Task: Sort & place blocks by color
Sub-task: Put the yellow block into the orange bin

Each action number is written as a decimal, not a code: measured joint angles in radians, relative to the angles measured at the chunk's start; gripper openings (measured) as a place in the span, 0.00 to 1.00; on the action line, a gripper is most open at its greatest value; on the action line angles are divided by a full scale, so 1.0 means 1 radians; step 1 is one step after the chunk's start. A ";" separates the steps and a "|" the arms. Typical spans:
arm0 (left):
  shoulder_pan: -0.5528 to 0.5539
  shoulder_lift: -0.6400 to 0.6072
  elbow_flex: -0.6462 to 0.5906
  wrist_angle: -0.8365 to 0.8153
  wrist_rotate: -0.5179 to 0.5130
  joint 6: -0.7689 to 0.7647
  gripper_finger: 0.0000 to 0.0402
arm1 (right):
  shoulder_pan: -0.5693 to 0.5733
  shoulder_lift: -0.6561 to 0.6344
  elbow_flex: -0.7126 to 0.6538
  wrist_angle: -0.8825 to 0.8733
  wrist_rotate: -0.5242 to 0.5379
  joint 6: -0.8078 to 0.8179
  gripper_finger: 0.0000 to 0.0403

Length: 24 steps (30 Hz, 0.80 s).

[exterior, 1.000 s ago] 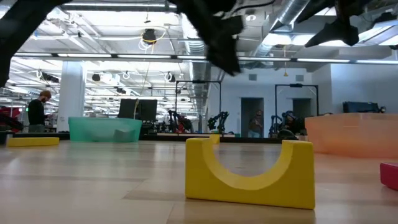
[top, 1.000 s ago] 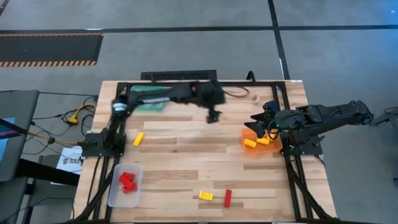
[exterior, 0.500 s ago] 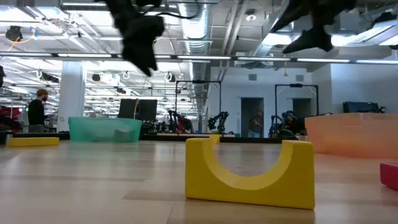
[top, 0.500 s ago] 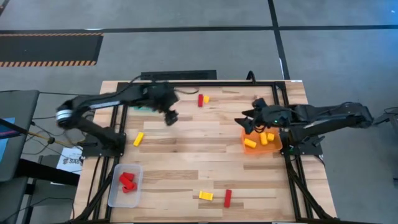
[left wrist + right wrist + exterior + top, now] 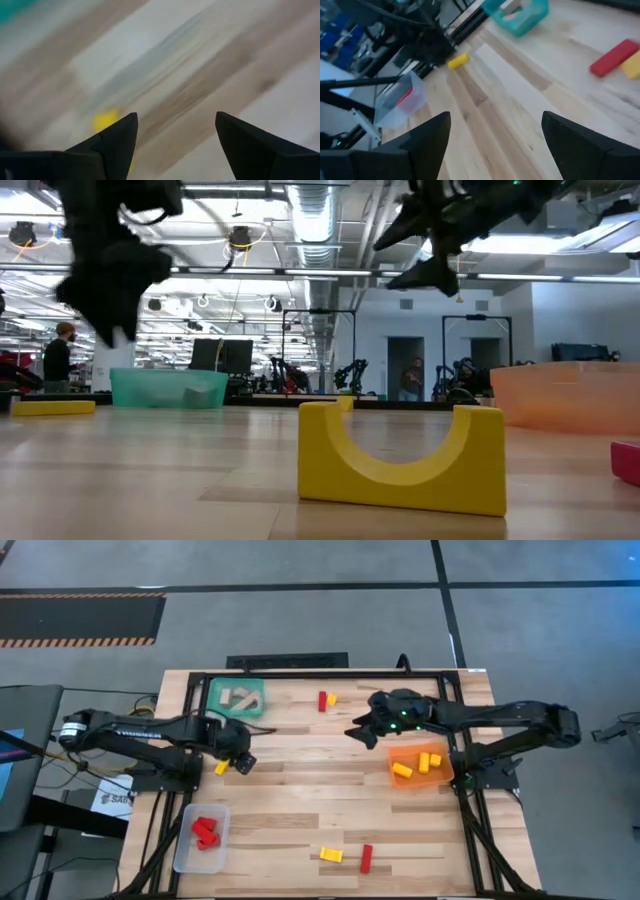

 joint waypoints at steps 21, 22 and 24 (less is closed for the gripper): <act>0.029 0.100 -0.199 0.016 -0.050 -0.264 0.63 | 0.048 0.147 0.000 0.144 -0.132 0.026 0.83; 0.036 0.110 -0.208 0.030 -0.059 -0.265 0.63 | 0.049 0.147 0.000 0.146 -0.132 0.026 0.83; 0.049 0.139 -0.223 0.071 -0.061 -0.252 0.63 | 0.049 0.147 0.000 0.142 -0.132 0.026 0.83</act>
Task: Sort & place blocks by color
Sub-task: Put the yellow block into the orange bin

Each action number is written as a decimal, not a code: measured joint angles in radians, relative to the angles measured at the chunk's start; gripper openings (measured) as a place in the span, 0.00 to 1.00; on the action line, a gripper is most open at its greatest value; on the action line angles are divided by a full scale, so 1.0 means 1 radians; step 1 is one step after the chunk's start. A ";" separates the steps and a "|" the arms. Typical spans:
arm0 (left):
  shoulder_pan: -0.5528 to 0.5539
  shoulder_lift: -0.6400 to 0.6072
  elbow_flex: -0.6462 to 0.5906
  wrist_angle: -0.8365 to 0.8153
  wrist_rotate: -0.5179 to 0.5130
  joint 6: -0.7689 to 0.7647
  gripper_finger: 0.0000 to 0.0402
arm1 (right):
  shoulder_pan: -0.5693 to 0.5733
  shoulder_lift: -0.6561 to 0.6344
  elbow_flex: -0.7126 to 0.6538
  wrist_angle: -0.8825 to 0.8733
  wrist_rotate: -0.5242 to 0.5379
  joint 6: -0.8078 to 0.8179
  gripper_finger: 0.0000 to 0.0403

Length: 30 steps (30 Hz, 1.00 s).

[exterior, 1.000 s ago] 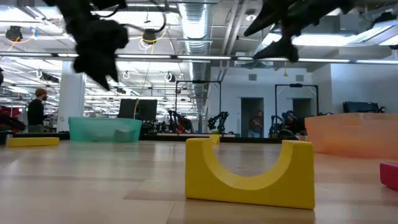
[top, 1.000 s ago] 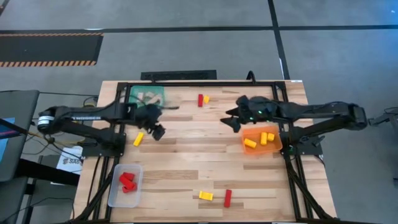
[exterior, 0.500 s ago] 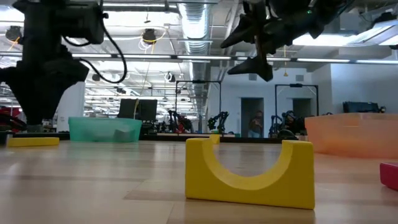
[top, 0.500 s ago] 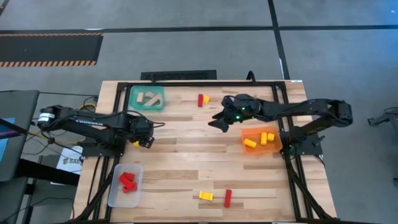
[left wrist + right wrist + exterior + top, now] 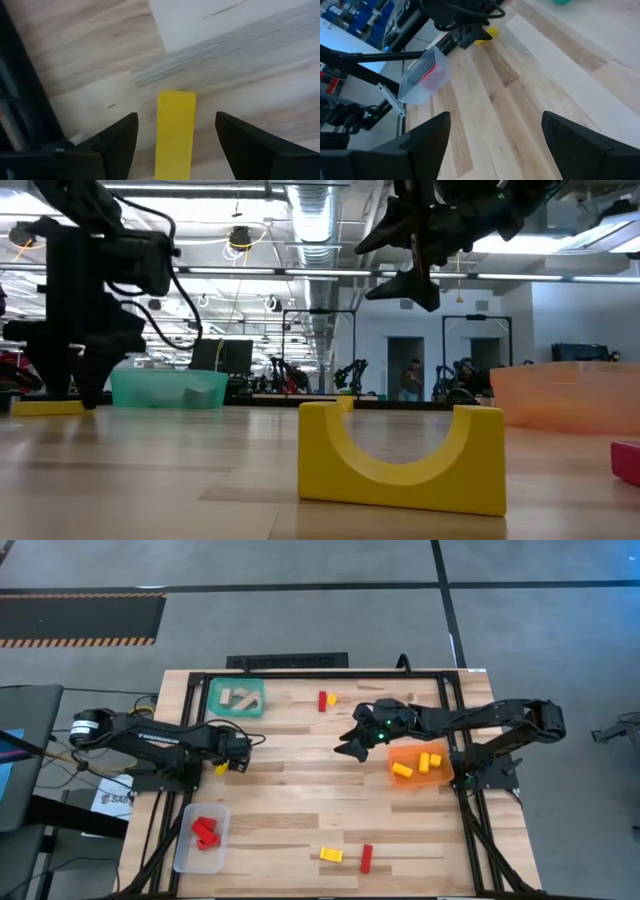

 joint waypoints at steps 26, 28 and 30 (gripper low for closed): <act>0.021 -0.081 0.144 0.429 0.023 0.198 0.17 | 0.000 0.000 0.000 -0.046 -0.059 -0.009 0.83; 0.021 -0.103 0.153 0.575 0.039 0.201 0.17 | -0.001 0.000 0.000 -0.074 -0.056 0.012 0.83; 0.021 -0.103 0.149 0.709 0.094 0.219 0.17 | -0.005 0.000 0.000 -0.114 -0.055 0.030 0.83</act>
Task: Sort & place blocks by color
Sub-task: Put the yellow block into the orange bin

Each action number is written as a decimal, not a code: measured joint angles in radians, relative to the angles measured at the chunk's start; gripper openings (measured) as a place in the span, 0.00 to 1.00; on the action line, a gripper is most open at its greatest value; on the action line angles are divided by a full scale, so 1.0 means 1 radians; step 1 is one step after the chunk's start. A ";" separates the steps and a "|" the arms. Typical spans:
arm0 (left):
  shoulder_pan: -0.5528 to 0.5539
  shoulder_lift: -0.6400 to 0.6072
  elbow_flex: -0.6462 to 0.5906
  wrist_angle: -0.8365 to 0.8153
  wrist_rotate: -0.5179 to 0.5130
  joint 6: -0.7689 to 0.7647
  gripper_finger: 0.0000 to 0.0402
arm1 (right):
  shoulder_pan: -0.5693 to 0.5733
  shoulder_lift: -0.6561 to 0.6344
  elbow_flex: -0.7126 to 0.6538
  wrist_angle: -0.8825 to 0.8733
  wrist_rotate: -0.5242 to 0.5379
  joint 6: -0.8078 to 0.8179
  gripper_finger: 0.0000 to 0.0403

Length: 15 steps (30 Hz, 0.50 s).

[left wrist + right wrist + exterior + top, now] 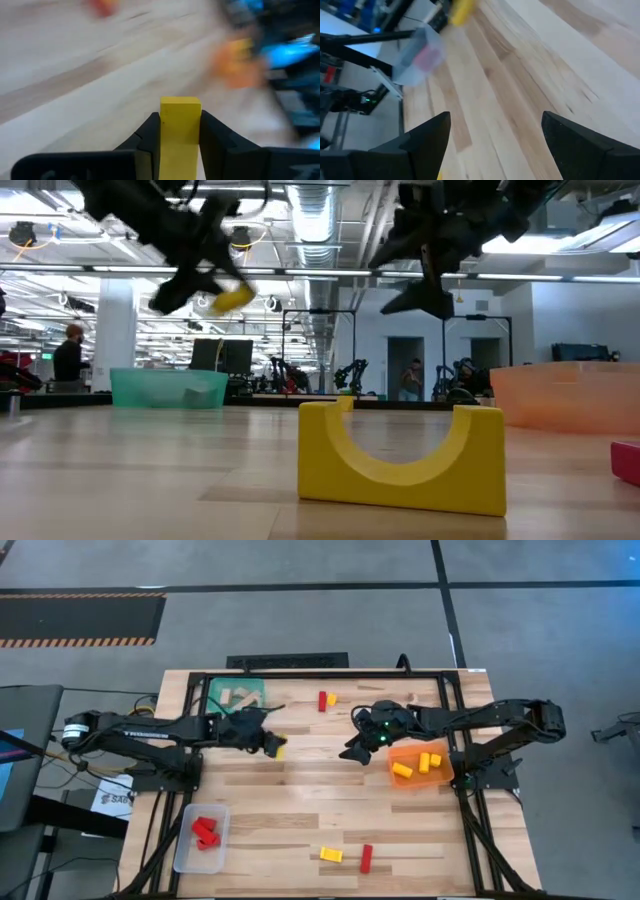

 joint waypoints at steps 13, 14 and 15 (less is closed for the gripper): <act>0.000 0.298 0.002 0.622 0.278 0.309 0.17 | 0.070 -0.263 0.001 -0.328 0.342 0.046 0.83; 0.000 0.342 0.002 0.708 0.297 0.314 0.17 | 0.078 -0.292 0.001 -0.358 0.360 0.070 0.83; -0.001 0.392 0.004 0.807 0.310 0.319 0.17 | 0.087 -0.324 0.001 -0.406 0.379 0.099 0.83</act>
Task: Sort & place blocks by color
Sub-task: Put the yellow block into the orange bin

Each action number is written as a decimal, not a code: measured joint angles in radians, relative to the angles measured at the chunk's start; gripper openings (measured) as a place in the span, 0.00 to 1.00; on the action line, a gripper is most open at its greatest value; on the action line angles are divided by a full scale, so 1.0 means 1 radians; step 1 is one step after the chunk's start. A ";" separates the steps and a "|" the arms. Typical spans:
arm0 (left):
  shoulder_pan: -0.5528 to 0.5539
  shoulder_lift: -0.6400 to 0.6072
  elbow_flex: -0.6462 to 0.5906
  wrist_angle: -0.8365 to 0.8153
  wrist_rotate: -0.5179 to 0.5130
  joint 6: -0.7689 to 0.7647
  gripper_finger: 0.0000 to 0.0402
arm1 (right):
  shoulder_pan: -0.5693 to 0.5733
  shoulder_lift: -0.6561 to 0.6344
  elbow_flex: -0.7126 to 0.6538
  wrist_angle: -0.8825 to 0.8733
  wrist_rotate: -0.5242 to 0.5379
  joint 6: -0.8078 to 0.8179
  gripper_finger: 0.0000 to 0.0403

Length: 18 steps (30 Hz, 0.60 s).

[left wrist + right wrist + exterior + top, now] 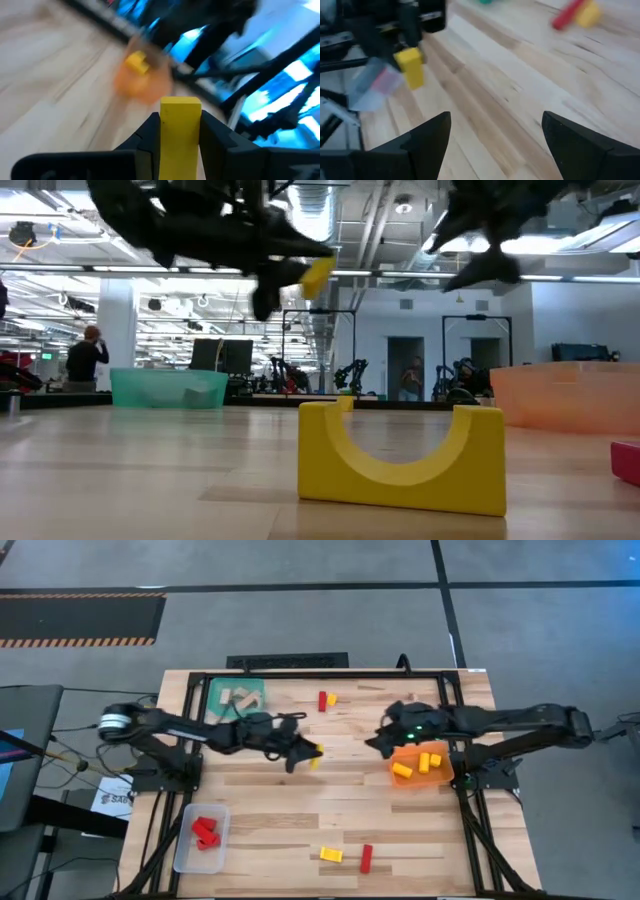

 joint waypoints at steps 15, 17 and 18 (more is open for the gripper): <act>-0.015 0.772 0.807 0.255 0.159 0.187 0.19 | 0.228 -0.331 -0.001 -0.428 0.365 0.292 0.83; -0.014 0.849 0.933 0.198 0.160 0.204 0.19 | 0.243 -0.348 -0.001 -0.470 0.393 0.316 0.83; -0.014 0.885 0.993 0.167 0.157 0.212 0.19 | 0.246 -0.357 -0.001 -0.495 0.396 0.328 0.83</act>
